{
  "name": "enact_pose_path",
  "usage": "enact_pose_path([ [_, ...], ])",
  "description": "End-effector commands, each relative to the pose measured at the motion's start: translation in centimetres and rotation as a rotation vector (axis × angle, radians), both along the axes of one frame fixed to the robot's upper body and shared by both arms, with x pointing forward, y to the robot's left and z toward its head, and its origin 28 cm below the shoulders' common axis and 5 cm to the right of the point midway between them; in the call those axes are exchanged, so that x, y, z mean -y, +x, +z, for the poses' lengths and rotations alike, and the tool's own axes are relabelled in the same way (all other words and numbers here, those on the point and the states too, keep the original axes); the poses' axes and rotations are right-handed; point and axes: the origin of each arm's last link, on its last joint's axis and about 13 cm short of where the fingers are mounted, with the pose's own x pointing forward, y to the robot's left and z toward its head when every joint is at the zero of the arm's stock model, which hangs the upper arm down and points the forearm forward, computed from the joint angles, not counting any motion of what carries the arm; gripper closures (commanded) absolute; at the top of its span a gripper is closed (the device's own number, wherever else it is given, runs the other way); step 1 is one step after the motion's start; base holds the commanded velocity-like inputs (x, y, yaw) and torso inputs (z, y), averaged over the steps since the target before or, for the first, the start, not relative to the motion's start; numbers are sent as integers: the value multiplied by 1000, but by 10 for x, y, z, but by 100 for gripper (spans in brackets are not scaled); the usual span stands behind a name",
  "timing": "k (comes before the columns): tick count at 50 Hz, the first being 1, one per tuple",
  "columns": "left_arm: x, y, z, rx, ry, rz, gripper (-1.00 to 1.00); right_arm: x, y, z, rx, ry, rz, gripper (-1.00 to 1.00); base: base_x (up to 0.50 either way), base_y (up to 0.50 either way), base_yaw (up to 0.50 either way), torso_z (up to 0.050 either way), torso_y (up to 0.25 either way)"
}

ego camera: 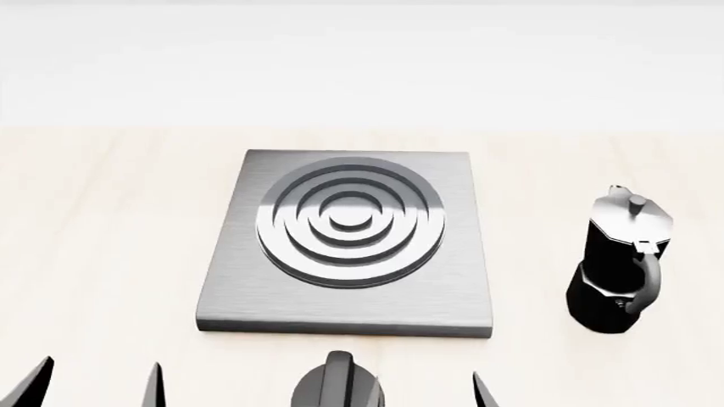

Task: Put the moka pot on the stove.

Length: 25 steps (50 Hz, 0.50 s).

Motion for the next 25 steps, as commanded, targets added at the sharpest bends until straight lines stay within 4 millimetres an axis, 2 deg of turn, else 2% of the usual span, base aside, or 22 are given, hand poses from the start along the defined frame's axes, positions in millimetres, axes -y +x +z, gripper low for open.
enact_pose_path([
  [1, 2, 0, -2, -13, -13, -15, -100, 0, 1, -3, -13, 6, 1, -100, 0, 0, 0, 0, 0],
  [7, 3, 1, -3, -13, -6, -23, -100, 2, 2, -4, -21, -16, -13, -100, 0, 0, 0, 0, 0],
  [19, 6, 6, -2, -11, -5, -38, -100, 2, 2, 7, 21, -71, -36, -100, 0, 0, 0, 0, 0],
  [20, 6, 6, -2, -11, -5, -38, -100, 38, 16, 44, 42, -63, -56, -100, 0, 0, 0, 0, 0],
  [21, 6, 7, -2, -12, -4, -38, -100, 40, 16, 72, 59, -65, -27, -100, 0, 0, 0, 0, 0],
  [25, 5, 10, -1, -10, -4, -36, -100, 46, 22, 82, 36, -98, -32, -100, 0, 0, 0, 0, 0],
])
